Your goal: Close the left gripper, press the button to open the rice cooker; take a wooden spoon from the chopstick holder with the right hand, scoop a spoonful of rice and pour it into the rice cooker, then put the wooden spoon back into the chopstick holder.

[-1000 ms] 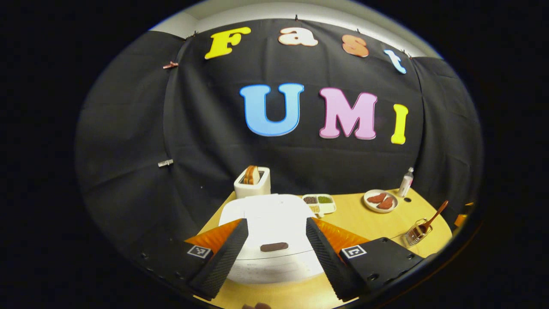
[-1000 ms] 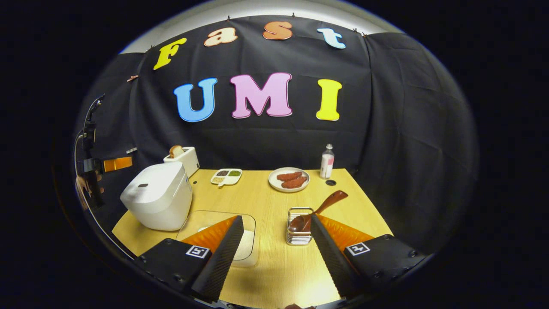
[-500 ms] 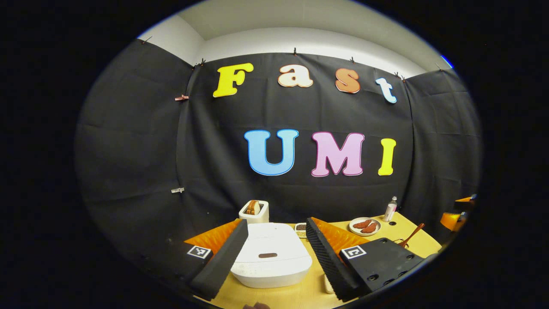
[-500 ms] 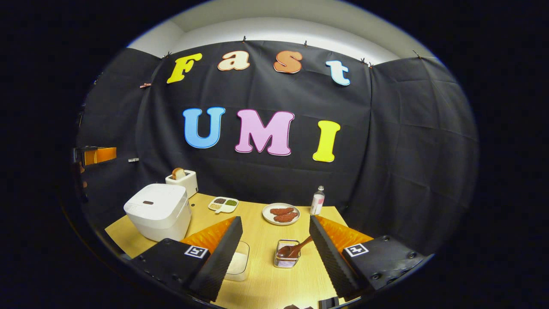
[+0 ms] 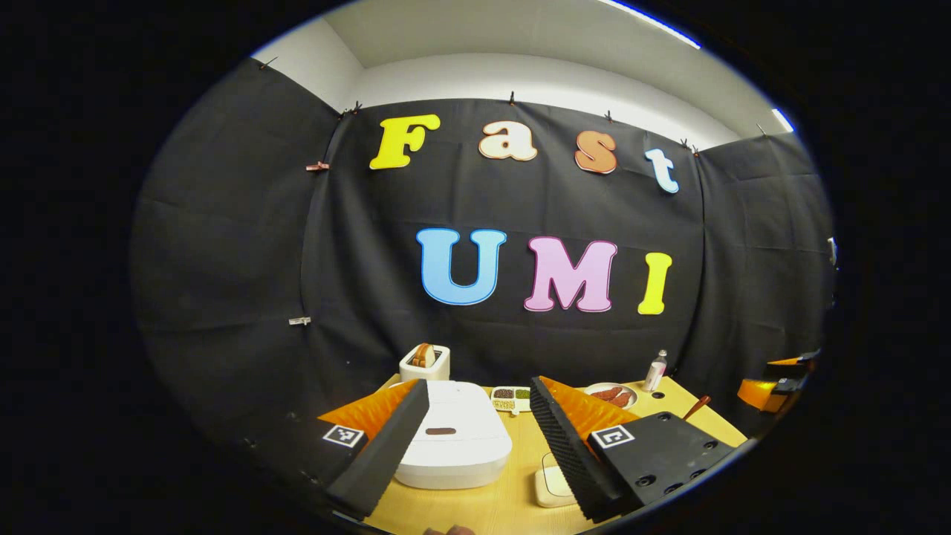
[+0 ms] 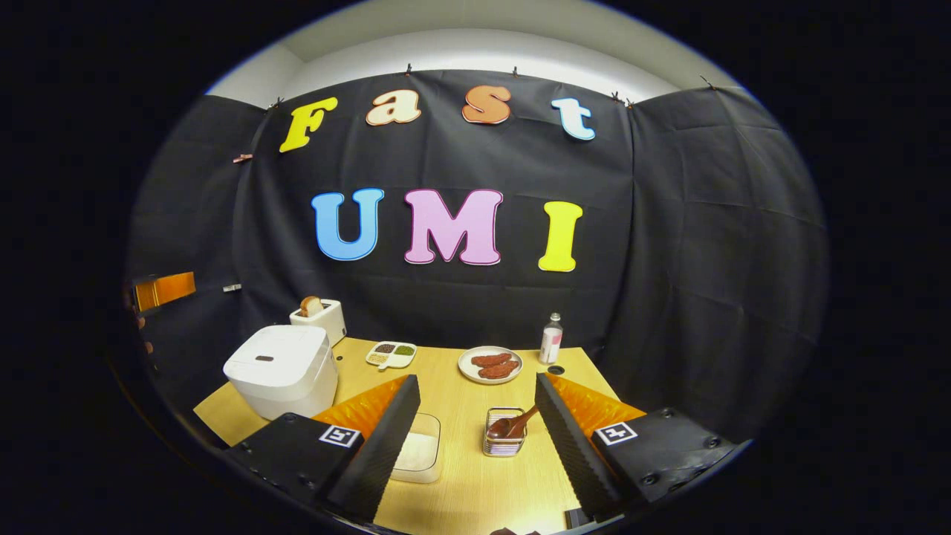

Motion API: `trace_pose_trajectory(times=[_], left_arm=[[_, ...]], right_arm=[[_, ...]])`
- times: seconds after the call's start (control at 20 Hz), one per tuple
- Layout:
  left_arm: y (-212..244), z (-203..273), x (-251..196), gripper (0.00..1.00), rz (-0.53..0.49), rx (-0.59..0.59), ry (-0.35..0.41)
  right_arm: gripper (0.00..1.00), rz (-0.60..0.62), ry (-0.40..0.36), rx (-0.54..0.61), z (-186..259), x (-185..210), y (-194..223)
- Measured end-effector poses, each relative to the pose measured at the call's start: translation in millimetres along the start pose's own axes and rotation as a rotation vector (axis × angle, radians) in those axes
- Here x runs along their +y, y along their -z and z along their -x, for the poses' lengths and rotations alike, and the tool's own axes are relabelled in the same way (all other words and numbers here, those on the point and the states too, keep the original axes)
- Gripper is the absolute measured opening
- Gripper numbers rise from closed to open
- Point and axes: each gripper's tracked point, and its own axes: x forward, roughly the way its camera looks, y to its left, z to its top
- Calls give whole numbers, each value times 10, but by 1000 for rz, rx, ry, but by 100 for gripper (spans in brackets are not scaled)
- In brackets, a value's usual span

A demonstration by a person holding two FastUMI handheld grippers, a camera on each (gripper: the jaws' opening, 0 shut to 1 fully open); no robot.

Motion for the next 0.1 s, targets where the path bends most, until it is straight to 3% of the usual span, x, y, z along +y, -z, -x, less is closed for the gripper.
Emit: trace_pose_trajectory(times=[0.1], left_arm=[[7,-13,2,95,-4,3,1]], right_arm=[[98,1,3,-5,-10,9,-18]])
